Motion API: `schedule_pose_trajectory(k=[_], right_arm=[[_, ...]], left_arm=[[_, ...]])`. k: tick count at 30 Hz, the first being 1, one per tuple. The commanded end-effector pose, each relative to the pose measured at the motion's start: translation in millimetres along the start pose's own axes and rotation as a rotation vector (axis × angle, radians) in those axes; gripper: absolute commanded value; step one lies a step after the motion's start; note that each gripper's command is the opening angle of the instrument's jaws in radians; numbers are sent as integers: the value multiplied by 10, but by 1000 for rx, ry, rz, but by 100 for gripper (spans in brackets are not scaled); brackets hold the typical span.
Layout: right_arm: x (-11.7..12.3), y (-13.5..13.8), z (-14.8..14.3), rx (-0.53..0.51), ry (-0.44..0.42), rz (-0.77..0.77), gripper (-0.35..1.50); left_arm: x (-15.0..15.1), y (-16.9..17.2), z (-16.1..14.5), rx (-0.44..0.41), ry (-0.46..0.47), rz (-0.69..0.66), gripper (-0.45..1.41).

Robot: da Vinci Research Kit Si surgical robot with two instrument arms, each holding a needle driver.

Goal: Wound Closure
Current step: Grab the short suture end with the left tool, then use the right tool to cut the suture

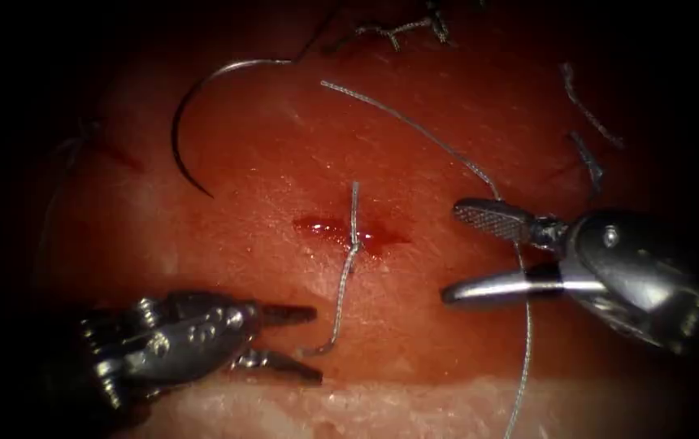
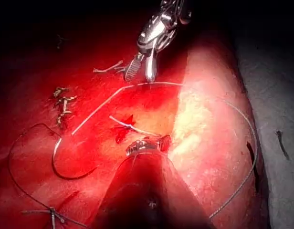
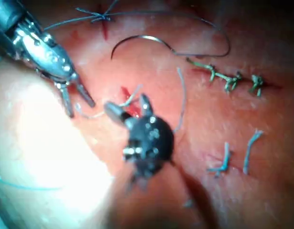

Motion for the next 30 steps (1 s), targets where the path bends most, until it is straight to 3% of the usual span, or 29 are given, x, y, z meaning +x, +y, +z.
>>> schedule_pose_trajectory(k=[1,8,17,30], right_arm=[[-3,0,9,2,2,-1,131],[-13,-1,16,11,-16,-17,130],[-26,-9,55,16,-13,-161,131],[-27,-12,98,-37,33,-292,135]], left_arm=[[1,-4,7,-2,2,2,24],[4,-6,-3,-12,2,19,7],[29,-24,-39,16,26,47,7],[47,-39,-53,41,53,62,5]])
